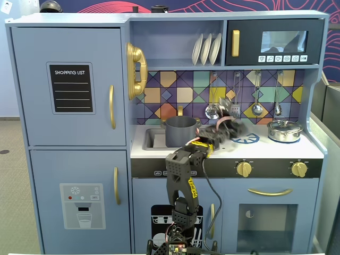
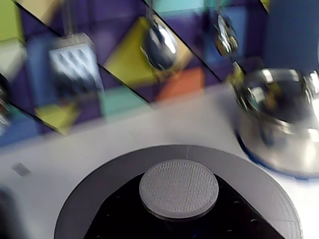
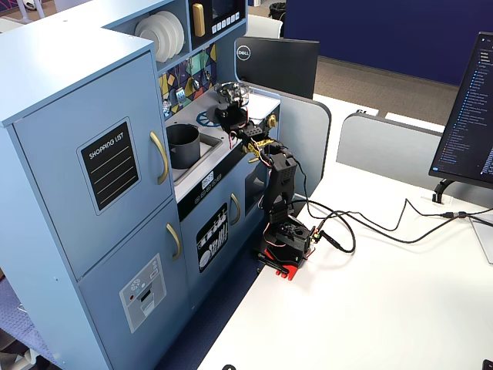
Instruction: Pick up the lid from the counter and put it on the gray recipient
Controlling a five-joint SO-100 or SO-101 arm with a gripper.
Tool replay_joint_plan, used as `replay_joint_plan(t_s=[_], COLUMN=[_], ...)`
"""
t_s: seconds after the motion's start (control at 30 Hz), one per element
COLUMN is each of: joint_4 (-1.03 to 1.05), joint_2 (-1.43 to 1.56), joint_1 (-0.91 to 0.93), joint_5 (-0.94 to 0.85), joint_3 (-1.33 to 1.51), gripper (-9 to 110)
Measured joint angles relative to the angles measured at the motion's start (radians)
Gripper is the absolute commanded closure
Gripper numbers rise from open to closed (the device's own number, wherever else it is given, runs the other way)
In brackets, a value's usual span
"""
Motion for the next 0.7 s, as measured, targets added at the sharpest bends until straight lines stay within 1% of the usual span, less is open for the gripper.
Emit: replay_joint_plan(t_s=[0.23, 0.4, 0.53, 0.7], joint_4=[0.207, 0.318, 0.362, 0.365], joint_2=[0.198, 0.296, 0.321, 0.324], joint_1=[-0.15, -0.278, -0.362, -0.433], joint_5=[0.003, 0.003, 0.003, 0.003], joint_3=[-0.081, -0.097, -0.097, -0.095], gripper=[102, 102, 102, 102])
